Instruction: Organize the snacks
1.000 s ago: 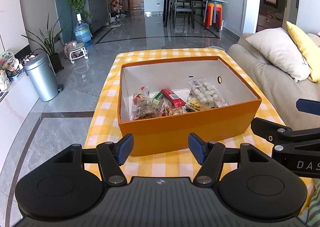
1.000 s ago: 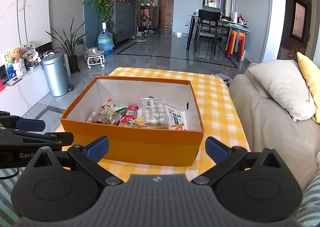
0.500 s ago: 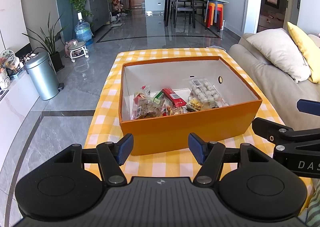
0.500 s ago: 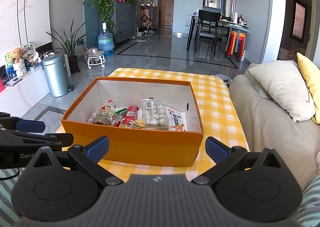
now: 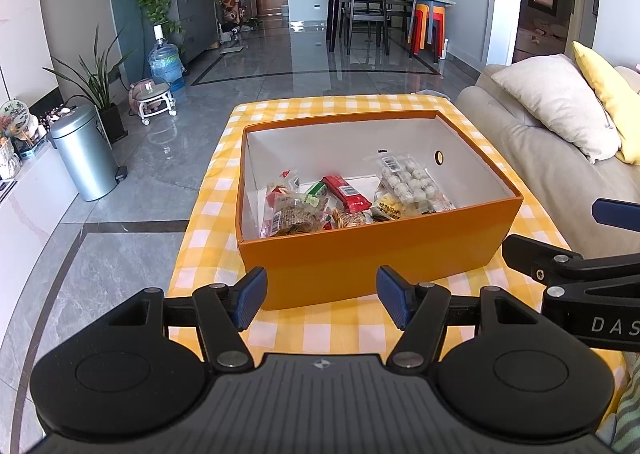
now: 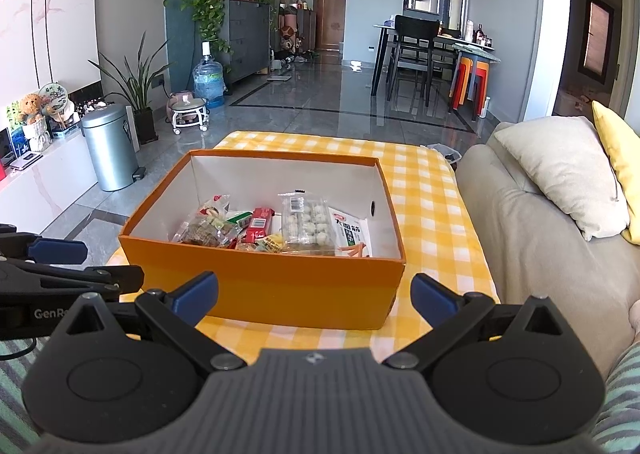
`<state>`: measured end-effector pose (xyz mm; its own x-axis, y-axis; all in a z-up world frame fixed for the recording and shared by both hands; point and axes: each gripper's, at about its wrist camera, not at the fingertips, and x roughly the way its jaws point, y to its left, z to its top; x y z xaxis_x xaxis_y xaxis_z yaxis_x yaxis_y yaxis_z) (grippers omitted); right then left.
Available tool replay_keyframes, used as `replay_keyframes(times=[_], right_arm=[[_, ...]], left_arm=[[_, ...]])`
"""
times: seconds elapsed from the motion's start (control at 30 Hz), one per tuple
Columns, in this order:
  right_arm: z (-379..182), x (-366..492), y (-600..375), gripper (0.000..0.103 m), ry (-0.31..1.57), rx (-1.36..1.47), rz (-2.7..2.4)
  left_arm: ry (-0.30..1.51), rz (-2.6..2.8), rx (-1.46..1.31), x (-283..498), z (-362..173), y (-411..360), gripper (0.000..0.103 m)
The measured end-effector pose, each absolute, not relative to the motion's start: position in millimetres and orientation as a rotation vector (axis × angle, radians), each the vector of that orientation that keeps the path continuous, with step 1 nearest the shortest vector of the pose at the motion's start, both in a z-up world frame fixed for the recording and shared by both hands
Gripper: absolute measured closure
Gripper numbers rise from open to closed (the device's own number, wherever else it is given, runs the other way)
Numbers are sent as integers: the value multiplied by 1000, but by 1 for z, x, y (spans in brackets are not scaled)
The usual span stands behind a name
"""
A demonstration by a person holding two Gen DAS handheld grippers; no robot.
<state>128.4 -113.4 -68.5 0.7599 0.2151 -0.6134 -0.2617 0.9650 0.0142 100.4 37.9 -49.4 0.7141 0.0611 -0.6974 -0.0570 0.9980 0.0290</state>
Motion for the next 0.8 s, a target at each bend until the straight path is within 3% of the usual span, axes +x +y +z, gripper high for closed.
replay_keyframes(times=[0.8], right_arm=[[-69,127,-114,4,670,-66,251]], left_arm=[[777,58,11,100,-50,34,29]])
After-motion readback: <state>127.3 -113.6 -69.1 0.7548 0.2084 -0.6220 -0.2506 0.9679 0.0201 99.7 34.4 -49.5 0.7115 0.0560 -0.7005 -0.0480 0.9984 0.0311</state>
